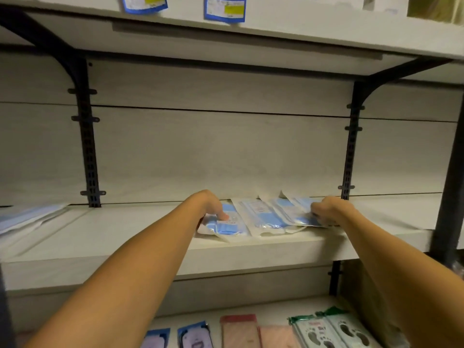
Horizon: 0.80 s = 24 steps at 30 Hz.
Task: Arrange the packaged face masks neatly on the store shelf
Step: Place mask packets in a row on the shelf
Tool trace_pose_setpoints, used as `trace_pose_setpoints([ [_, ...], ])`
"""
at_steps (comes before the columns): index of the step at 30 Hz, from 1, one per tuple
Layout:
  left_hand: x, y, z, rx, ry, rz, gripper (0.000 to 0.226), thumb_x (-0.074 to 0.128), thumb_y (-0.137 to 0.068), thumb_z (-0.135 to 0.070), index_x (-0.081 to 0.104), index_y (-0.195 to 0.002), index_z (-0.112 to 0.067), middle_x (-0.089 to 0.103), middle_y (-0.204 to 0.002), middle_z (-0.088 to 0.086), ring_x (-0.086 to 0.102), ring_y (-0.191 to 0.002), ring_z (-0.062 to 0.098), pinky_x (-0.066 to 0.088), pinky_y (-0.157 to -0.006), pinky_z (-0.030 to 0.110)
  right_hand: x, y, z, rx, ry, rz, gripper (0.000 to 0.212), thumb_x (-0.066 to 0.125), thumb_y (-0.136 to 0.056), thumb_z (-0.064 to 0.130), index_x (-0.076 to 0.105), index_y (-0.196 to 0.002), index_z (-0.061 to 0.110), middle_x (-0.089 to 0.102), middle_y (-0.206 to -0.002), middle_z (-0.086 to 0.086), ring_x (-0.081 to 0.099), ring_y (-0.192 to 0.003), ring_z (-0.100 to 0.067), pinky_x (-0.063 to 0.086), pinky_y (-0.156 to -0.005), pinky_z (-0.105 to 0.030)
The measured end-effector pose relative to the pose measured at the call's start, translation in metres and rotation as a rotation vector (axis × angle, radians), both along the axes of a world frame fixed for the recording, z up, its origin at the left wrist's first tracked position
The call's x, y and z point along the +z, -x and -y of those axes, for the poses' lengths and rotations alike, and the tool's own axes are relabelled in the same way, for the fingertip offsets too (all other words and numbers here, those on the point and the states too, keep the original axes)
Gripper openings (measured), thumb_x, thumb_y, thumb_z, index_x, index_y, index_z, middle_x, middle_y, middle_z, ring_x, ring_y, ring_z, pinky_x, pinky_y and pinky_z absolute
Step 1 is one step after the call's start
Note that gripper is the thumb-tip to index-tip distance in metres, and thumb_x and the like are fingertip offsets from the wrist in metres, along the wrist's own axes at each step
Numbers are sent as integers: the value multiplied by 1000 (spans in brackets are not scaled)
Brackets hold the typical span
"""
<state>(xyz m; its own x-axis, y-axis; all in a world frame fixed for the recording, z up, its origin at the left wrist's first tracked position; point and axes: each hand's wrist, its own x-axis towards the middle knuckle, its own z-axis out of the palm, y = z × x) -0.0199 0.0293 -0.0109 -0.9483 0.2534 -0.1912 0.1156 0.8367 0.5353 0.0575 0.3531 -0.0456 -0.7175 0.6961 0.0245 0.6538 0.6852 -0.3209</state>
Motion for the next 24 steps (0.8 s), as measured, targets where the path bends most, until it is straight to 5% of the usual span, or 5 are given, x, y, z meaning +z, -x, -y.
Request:
trace_pose_setpoints([
  [6,1,-3,0,125,-148,137,48,79,-86,-17,55,-122,5,65,-117,18,65,-106,31,47,-106,45,32,-27,18,39,367,32,56,75,-80,34,50,-124,9,54,-117,-11,57,-92,-27,49,-72,-33],
  [11,6,-10,5,188,-264,139,27,73,-91,-10,56,-110,0,67,-96,14,66,-88,28,51,-102,41,51,-39,9,103,534,34,95,85,-78,34,30,-152,8,39,-150,-17,47,-129,-35,41,-110,-43],
  [16,7,-18,13,255,-391,108,42,71,-90,-2,58,-130,0,72,-102,14,71,-85,27,58,-82,41,50,-47,-2,16,629,-22,63,78,-86,15,50,-140,1,49,-90,-13,43,-75,-28,40,-83,-38],
  [21,13,-30,23,258,-554,-31,38,73,-85,6,62,-121,2,72,-95,17,71,-72,30,58,-57,38,46,-47,-3,55,678,-36,90,87,-77,31,37,-146,1,56,-131,-16,56,-98,-30,46,-97,-38],
  [24,14,-38,30,297,-647,-102,43,78,-80,5,60,-118,0,72,-101,19,74,-79,34,60,-55,40,46,-47,11,61,654,18,103,86,-74,46,34,-150,0,59,-121,-12,54,-96,-27,45,-93,-33],
])
